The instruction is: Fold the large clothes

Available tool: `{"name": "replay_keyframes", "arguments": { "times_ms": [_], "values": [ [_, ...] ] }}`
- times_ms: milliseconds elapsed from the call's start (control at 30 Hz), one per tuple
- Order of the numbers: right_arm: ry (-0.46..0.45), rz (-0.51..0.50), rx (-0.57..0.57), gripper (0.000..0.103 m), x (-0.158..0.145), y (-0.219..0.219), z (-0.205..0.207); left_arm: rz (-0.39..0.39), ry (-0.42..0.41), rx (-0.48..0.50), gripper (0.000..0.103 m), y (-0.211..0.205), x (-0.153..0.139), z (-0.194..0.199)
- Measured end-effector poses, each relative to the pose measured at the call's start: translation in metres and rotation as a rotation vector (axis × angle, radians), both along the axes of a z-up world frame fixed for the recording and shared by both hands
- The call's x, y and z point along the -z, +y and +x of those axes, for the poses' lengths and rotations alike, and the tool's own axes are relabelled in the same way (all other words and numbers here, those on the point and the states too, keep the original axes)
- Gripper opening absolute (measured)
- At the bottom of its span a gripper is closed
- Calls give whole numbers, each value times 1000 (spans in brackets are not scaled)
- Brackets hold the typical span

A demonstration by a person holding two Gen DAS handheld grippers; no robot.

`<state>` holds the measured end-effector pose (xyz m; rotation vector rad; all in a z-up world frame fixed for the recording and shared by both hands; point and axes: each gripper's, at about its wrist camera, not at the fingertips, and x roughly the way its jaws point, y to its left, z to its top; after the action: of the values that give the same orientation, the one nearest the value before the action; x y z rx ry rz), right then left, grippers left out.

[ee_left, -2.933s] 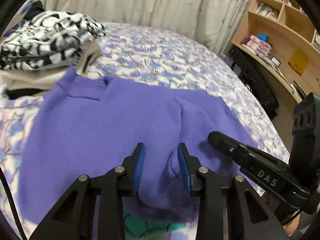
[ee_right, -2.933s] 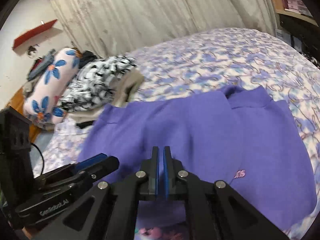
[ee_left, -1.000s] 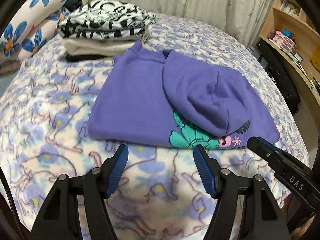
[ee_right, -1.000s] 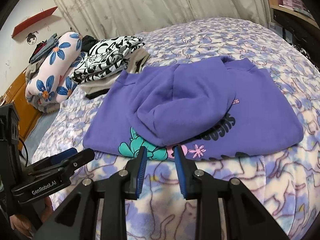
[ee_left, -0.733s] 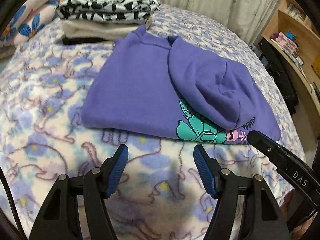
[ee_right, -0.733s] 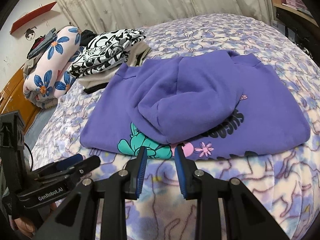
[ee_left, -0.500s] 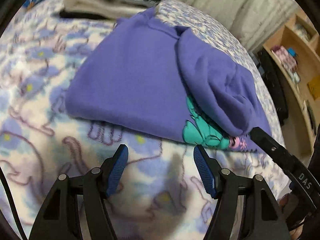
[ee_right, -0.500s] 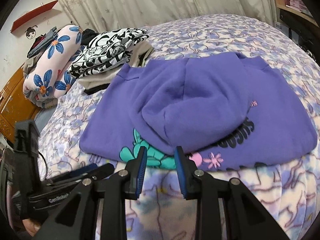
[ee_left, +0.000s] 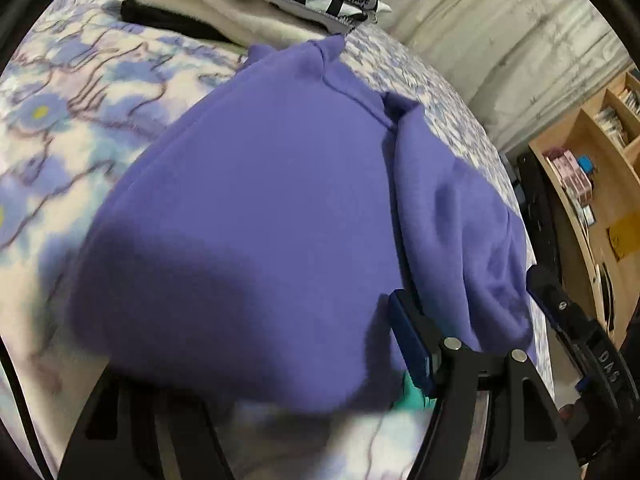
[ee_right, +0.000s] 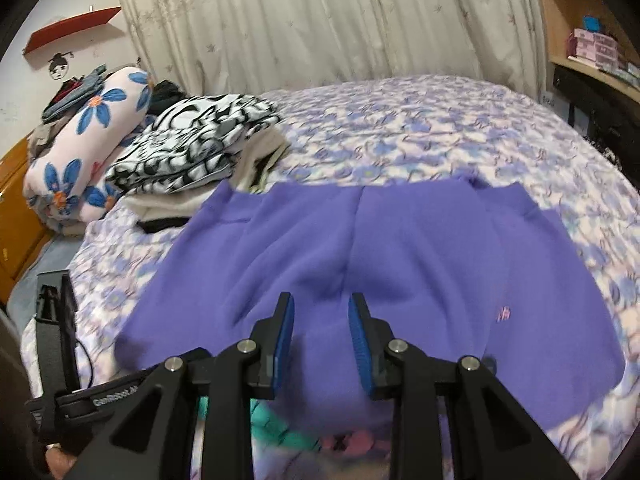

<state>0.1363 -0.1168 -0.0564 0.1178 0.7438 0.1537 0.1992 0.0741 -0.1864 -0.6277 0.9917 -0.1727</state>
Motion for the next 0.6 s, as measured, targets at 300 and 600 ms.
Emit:
{"name": "replay_keyframes", "arguments": {
  "times_ms": [300,600],
  "values": [
    [104,7,15,26,52,-5,20,137,-177,-114,22,-18,-30,20],
    [127,136,14,26,55,-28,6,340,-430,-16,18,-83,-111,-4]
  ]
}}
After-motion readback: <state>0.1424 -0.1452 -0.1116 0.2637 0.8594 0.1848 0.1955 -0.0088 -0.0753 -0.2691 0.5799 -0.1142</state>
